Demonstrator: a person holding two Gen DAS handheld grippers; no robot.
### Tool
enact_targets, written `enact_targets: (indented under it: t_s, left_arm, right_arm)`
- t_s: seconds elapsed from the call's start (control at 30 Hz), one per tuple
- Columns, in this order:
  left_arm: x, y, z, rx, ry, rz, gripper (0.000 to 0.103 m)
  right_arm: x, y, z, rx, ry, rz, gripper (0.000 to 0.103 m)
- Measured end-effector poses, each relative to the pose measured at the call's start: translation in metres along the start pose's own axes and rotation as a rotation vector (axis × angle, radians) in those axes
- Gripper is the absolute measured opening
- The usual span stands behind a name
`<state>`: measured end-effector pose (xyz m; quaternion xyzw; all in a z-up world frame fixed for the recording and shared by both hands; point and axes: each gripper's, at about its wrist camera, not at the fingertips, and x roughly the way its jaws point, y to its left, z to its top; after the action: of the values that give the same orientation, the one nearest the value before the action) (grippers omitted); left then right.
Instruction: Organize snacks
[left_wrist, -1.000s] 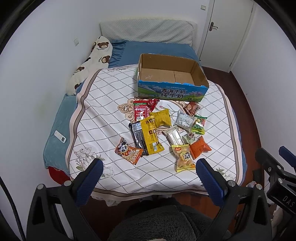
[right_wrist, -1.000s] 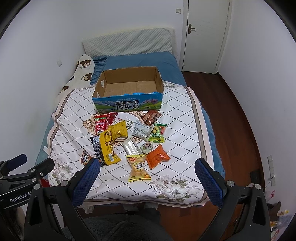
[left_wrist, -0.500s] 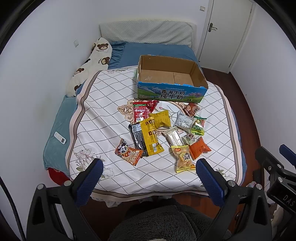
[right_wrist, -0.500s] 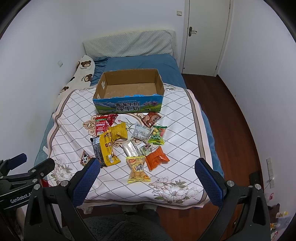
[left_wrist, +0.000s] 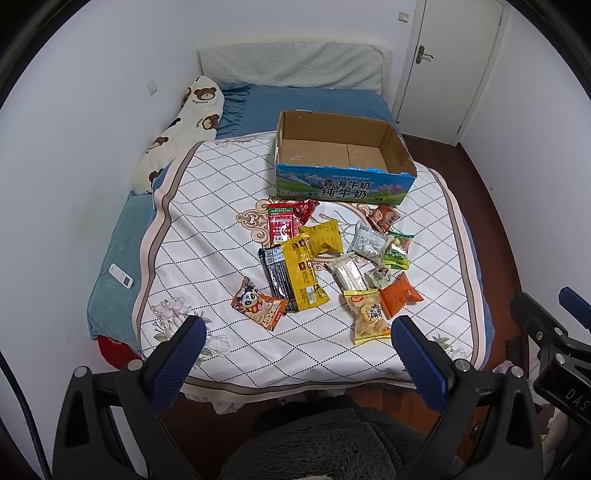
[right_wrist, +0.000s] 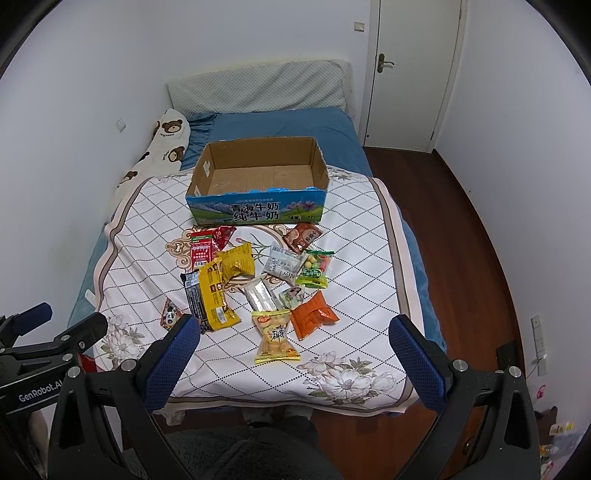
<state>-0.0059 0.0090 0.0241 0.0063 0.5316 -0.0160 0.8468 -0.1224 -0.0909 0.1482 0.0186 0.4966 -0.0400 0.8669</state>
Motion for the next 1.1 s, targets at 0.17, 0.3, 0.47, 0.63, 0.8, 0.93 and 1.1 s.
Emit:
enact_targets:
  t_s: [0.17, 0.3, 0.47, 0.63, 0.8, 0.93, 1.1]
  left_arm:
    - [-0.001, 0.000, -0.001, 0.001, -0.003, 0.001, 0.103]
    - [-0.001, 0.002, -0.001, 0.003, -0.005, 0.001, 0.103]
    - [-0.001, 0.001, -0.001, 0.006, -0.004, -0.001, 0.103]
    - [0.002, 0.005, 0.000, 0.002, 0.004, -0.004, 0.103]
    - [0.032, 0.019, 0.007, -0.026, 0.028, 0.016, 0.103]
    - [0.091, 0.036, 0.018, -0.066, 0.136, 0.030, 0.103]
    - [0.182, 0.056, 0.030, -0.133, 0.287, 0.014, 0.102]
  right_arm:
    - [0.000, -0.001, -0.001, 0.002, -0.001, 0.003, 0.103]
    - [-0.001, 0.000, -0.001, 0.003, -0.003, 0.004, 0.103]
    - [0.001, -0.001, 0.000, 0.004, 0.003, 0.009, 0.103]
    - [0.007, 0.001, 0.000, 0.006, 0.019, 0.022, 0.103]
    - [0.028, 0.002, 0.000, 0.019, 0.044, 0.032, 0.103]
    - [0.077, -0.003, 0.003, 0.049, 0.087, 0.029, 0.103]
    - [0.162, -0.011, 0.003, 0.101, 0.196, 0.057, 0.103]
